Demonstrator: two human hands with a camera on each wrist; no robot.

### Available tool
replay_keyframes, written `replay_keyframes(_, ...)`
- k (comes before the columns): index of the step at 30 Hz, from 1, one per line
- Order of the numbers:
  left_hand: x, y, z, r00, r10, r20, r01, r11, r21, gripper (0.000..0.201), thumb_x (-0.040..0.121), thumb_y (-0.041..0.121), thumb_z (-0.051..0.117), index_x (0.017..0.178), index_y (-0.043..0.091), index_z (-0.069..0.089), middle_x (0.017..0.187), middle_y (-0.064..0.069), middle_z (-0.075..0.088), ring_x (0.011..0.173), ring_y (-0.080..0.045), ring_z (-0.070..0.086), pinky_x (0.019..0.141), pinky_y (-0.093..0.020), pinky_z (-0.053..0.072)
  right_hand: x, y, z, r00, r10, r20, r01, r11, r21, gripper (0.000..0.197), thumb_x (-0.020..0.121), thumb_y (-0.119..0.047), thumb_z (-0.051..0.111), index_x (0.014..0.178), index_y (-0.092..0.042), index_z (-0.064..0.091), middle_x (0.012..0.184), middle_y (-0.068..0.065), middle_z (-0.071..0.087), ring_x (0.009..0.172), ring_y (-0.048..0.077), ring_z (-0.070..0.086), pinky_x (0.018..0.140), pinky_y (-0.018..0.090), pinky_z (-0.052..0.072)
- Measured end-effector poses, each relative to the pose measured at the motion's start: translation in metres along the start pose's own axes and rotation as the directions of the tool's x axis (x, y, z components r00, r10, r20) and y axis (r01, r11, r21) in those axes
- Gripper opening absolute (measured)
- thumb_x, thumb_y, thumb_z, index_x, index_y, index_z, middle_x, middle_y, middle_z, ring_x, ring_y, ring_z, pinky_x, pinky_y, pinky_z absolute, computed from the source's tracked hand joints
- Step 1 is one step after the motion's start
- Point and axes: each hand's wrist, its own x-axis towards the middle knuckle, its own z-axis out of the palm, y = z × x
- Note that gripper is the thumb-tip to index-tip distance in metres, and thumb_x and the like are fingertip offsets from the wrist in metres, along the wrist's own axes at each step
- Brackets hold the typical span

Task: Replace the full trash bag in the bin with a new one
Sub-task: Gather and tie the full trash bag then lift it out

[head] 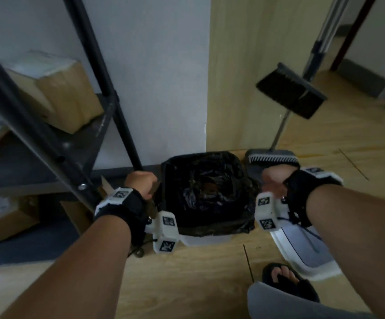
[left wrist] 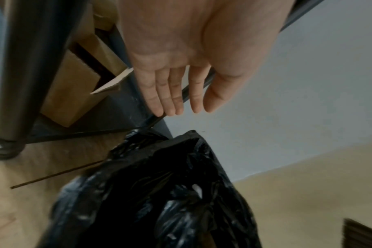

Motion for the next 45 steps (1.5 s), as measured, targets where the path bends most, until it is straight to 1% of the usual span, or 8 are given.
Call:
replay_keyframes(5,0.015,-0.047,-0.001,0.981,-0.185,0.053,0.184,0.983,0.023,0.045,0.081,0.029,0.062,0.117,0.001,0.062,0.122,-0.018,0.063,0.110,-0.033,0.060,0.101,-0.045,0.047,-0.010,0.005,0.026,0.994,0.050,0.096,-0.052,0.998,0.017,0.059,0.090,-0.045,0.058,0.132,-0.005,0.050,0.128,0.015,0.053,0.122,0.036,0.050,0.092,0.043,0.045)
replay_keyframes(9,0.037,-0.078,0.020,0.929,-0.273,0.250,0.295,0.954,-0.056,0.095,0.049,0.064,0.079,0.127,0.015,0.057,0.121,-0.004,0.066,0.110,-0.032,0.063,0.100,-0.047,0.048,0.046,0.034,0.024,0.990,0.069,0.124,-0.087,0.986,0.146,0.115,0.034,-0.067,0.084,0.132,-0.015,0.055,0.135,0.009,0.057,0.118,0.034,0.056,0.102,0.051,0.044)
replay_keyframes(19,0.053,-0.094,0.024,0.944,-0.235,0.231,0.247,0.969,-0.023,0.089,0.030,0.025,0.083,0.116,0.013,0.063,0.107,-0.012,0.071,0.094,-0.035,0.069,0.089,-0.051,0.055,0.028,0.022,0.026,0.988,0.103,0.116,-0.094,0.992,-0.082,0.039,0.075,-0.018,0.078,0.105,0.004,0.066,0.096,0.017,0.070,0.088,0.034,0.067,0.088,0.048,0.055)
replay_keyframes(25,0.020,-0.108,0.018,0.898,-0.336,0.284,0.355,0.935,-0.014,0.081,0.041,0.068,0.084,0.103,0.017,0.072,0.107,-0.007,0.073,0.104,-0.032,0.067,0.095,-0.047,0.051,-0.014,0.012,0.009,0.985,0.117,0.126,-0.117,0.993,-0.011,0.017,0.084,-0.004,0.069,0.097,0.006,0.066,0.098,0.023,0.071,0.090,0.037,0.068,0.081,0.047,0.056)
replay_keyframes(28,0.000,-0.092,0.007,0.950,-0.273,0.149,0.287,0.954,-0.081,0.035,0.083,0.043,0.067,0.083,0.009,0.071,0.102,-0.020,0.071,0.098,-0.039,0.066,0.095,-0.051,0.049,-0.024,0.007,0.003,0.989,0.091,0.119,-0.095,0.995,0.030,0.021,0.083,-0.008,0.071,0.100,0.004,0.068,0.103,0.023,0.071,0.093,0.038,0.068,0.087,0.049,0.054)
replay_keyframes(34,0.004,-0.073,0.007,0.968,-0.233,0.091,0.250,0.896,-0.366,0.019,0.093,0.024,0.055,0.089,0.006,0.063,0.111,-0.023,0.066,0.100,-0.038,0.064,0.092,-0.057,0.051,-0.047,-0.018,0.005,0.986,-0.027,0.164,-0.042,0.915,0.402,0.017,0.094,-0.008,0.052,0.107,0.000,0.058,0.085,0.015,0.066,0.071,0.026,0.062,0.068,0.033,0.052)
replay_keyframes(40,0.018,-0.080,0.003,0.970,-0.227,0.081,0.240,0.874,-0.422,0.041,0.074,0.038,0.073,0.090,0.000,0.072,0.088,-0.035,0.064,0.070,-0.033,0.061,0.080,-0.045,0.053,-0.061,-0.060,-0.006,0.964,-0.155,0.217,-0.008,0.798,0.603,0.015,0.092,-0.019,0.055,0.088,-0.006,0.058,0.059,0.003,0.062,0.035,0.007,0.036,0.033,0.018,0.035)
replay_keyframes(45,0.033,-0.090,0.007,0.958,-0.217,0.187,0.271,0.899,-0.344,0.051,0.045,0.061,0.082,0.075,0.019,0.078,0.095,-0.011,0.074,0.098,-0.034,0.068,0.096,-0.051,0.050,-0.056,-0.058,0.001,0.972,-0.100,0.210,-0.030,0.842,0.539,0.025,0.096,-0.017,0.050,0.116,-0.005,0.059,0.044,-0.004,0.041,0.028,0.006,0.025,0.030,0.017,0.023)
